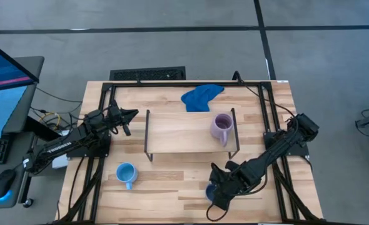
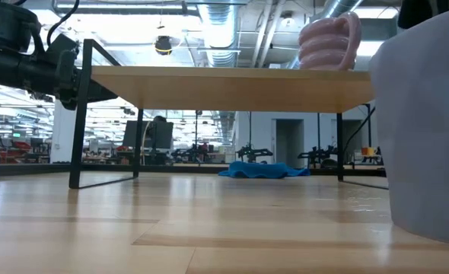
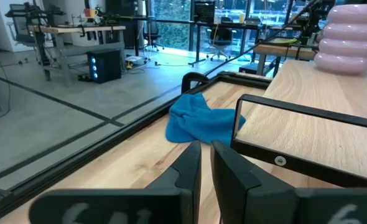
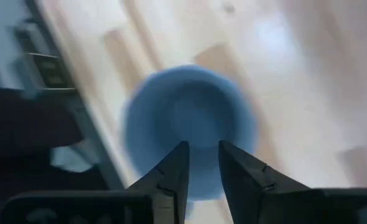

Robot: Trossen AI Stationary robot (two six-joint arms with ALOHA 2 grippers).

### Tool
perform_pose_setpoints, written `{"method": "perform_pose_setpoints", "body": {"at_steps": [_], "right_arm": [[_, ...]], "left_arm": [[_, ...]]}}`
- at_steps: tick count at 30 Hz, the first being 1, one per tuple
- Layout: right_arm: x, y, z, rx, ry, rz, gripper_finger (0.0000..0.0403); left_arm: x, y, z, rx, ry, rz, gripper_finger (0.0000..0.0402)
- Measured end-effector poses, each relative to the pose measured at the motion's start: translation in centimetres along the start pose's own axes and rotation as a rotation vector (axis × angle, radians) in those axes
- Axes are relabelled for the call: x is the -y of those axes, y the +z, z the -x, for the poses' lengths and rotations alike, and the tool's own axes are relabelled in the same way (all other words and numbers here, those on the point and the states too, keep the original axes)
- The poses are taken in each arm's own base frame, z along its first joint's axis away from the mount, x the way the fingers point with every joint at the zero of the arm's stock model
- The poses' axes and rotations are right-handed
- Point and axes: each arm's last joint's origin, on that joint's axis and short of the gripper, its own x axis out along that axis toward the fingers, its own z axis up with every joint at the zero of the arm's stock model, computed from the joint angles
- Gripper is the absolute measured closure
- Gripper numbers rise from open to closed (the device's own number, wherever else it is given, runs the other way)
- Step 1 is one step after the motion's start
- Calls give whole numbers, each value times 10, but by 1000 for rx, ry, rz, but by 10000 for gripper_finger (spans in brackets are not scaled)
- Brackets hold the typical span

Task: Stack small to large cups/mugs on shelf
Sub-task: Put the blue mug on the shelf

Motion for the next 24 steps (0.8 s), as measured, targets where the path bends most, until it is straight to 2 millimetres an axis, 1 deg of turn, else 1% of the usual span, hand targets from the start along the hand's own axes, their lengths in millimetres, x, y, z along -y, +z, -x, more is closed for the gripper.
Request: {"method": "perform_pose_setpoints", "body": {"at_steps": [4,6,11,24], "right_arm": [[10,0,0,-35,-86,-17,294],[12,1,-2,-41,-100,-21,294],[10,6,-3,-25,-71,-21,294],[8,6,-3,-15,-50,-28,294]], "left_arm": [[0,0,0,0,0,0,374],[0,0,0,0,0,0,374],[0,0,0,0,0,0,374],[0,0,0,0,-1,0,374]]}}
